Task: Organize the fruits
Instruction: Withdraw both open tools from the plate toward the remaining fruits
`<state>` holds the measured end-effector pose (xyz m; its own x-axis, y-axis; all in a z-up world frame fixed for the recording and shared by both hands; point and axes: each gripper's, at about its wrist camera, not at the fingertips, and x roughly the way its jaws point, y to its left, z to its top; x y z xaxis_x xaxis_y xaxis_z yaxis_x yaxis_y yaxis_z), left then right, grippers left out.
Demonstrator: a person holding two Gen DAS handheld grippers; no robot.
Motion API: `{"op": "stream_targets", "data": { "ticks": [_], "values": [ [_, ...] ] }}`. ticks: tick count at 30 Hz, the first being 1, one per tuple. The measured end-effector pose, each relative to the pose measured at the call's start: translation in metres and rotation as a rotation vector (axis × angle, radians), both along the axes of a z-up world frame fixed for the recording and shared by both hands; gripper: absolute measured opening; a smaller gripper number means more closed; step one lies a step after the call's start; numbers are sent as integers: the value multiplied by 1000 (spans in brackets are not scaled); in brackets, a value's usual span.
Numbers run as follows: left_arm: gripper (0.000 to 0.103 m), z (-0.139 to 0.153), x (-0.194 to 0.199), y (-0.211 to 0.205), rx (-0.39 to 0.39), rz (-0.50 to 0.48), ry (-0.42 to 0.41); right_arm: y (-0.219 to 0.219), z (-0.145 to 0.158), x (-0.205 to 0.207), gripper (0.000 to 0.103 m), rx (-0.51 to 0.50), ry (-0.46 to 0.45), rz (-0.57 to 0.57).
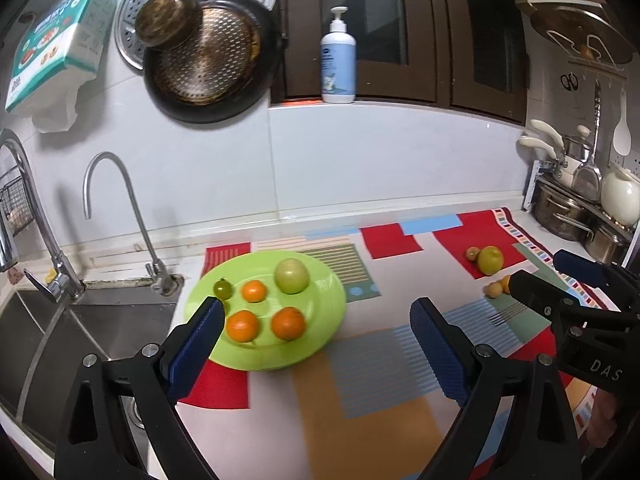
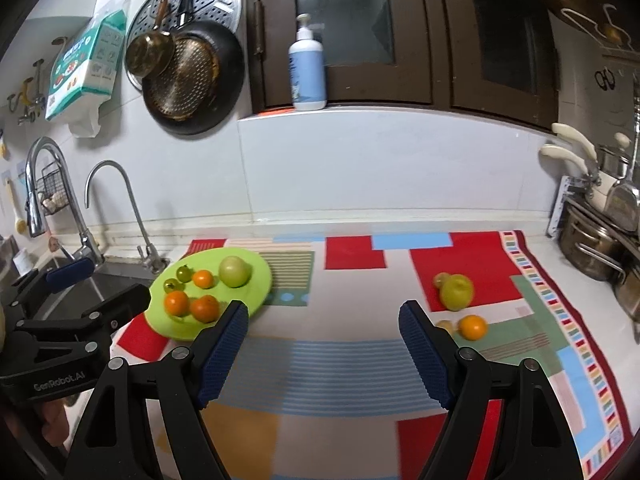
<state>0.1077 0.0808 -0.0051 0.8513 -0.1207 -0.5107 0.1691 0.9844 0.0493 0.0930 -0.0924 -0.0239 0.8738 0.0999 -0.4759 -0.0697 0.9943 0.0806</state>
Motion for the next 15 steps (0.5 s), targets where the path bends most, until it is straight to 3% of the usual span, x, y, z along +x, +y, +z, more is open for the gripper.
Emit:
{"op": "stream_targets", "data": {
  "ticks": [15],
  "values": [
    [95, -1, -2, -83, 9, -82, -17, -81, 0, -10, 78, -11, -15, -50]
  ]
}}
